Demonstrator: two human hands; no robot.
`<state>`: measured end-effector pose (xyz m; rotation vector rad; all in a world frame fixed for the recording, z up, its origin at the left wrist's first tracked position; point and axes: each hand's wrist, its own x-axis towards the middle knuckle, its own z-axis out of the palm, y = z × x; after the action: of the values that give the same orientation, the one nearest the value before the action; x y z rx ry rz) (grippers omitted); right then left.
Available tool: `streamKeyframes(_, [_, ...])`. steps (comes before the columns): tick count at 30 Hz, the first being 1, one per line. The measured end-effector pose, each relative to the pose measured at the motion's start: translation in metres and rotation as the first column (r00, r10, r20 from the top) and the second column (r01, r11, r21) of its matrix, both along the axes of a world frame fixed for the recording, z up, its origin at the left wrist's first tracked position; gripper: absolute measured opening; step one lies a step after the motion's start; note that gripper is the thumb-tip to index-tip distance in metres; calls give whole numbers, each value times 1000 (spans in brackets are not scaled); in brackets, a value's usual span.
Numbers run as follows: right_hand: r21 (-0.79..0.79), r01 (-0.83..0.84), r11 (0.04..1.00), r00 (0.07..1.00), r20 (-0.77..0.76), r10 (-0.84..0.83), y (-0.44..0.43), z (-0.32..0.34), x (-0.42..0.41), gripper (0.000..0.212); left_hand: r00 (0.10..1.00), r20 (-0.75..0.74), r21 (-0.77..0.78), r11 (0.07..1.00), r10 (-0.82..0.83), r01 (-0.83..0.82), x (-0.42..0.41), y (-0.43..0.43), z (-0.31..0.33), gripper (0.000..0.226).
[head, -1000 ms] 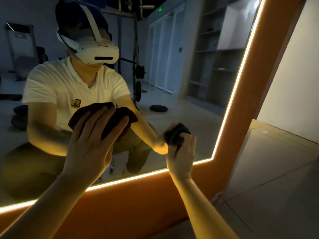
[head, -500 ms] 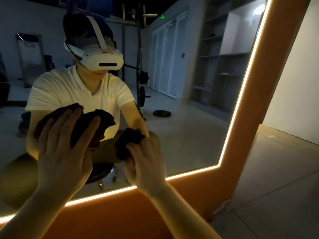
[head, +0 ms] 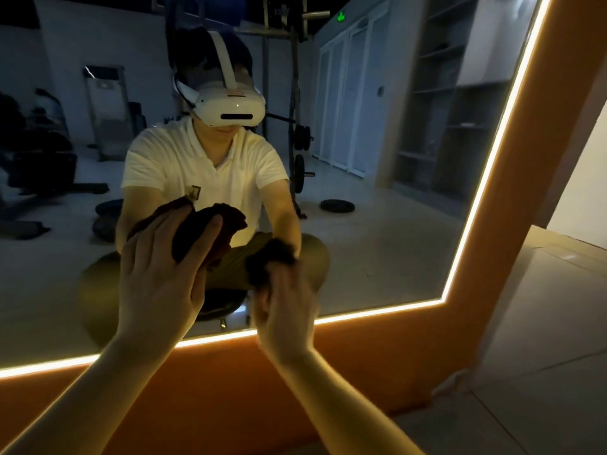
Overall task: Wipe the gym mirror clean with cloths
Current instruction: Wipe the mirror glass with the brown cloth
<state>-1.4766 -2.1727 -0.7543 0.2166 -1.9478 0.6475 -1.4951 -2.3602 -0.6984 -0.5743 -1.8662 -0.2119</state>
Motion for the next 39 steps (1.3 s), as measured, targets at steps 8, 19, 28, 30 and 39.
streamKeyframes(8, [-173, 170, 970, 985, 55, -163, 123, 8, 7, 31, 995, 71, 86, 993, 70, -76, 13, -1, -3, 62])
streamKeyframes(19, [251, -200, 947, 970, 186, 155, -17, -14, 18, 21, 985, 149, 51, 994, 88, -97, 28, -17, -10, 70])
streamKeyframes(28, [-466, 382, 798, 919, 280, -277, 181, 18, 14, 18, 995, 81, 57, 996, 66, -71, 20, -19, -12, 56])
streamKeyframes(30, [-499, 428, 753, 902, 283, -325, 169, 21, 7, 17, 995, 77, 48, 996, 69, -73, 19, -19, -12, 56])
streamKeyframes(39, [480, -276, 833, 961, 152, 231, -8, -16, 9, 15, 988, 105, 78, 990, 112, -121, 22, -21, -9, 75])
